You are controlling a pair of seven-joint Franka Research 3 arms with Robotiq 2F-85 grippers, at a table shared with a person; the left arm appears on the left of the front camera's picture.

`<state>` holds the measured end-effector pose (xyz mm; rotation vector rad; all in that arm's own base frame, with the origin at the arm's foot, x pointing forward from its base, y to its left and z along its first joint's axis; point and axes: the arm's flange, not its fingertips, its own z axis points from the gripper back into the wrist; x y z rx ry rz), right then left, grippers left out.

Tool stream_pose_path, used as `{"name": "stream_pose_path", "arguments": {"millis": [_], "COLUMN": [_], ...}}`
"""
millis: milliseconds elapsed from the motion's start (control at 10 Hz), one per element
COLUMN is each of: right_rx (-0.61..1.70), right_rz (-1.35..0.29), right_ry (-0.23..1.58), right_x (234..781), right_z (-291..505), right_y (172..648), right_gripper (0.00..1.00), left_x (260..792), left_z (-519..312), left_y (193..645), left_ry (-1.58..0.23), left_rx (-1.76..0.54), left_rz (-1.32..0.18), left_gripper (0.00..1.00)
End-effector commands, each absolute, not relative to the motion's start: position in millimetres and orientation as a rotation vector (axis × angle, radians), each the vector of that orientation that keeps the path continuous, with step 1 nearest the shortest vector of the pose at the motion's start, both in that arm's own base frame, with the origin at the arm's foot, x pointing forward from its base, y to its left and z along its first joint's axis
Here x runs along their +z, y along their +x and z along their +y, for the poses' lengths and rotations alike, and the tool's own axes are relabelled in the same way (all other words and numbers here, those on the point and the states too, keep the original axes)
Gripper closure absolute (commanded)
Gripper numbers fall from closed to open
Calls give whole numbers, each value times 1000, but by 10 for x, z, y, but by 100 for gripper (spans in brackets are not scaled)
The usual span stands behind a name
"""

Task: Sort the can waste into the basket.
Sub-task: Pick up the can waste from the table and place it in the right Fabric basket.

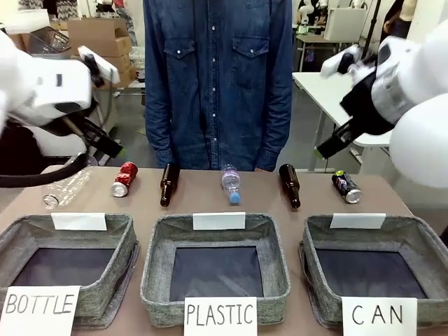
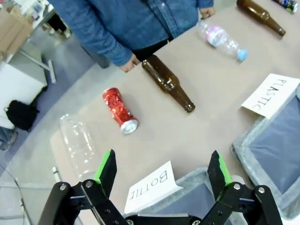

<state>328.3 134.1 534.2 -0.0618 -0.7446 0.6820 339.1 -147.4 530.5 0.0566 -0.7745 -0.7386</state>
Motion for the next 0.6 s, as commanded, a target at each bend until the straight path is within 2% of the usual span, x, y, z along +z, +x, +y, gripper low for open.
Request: {"name": "stream_pose_path", "arguments": {"millis": [0, 100, 200, 400, 500], "right_rx": [676, 684, 658, 320, 242], "right_rz": [-774, -771, -789, -617, -574], "right_ry": [22, 127, 314, 781, 920], "right_x": [5500, 5534, 5597, 5738, 5758], "right_z": [1253, 1165, 1047, 645, 427], "right_y": [3192, 3148, 3100, 3087, 3042], "right_gripper": [0, 0, 0, 0, 0], "left_x": [5452, 5507, 5582, 5468, 5370], "left_z": [-1424, -1260, -1055, -541, -322], "left_y": [3323, 3365, 3411, 3546, 3563], "left_ry": [-154, -303, -494, -672, -765], "left_rx": [-932, -1005, -1040, -900, -829], "left_rz": [-554, -372, -265, -189, -197], "left_gripper": [0, 0, 0, 0, 0]}}
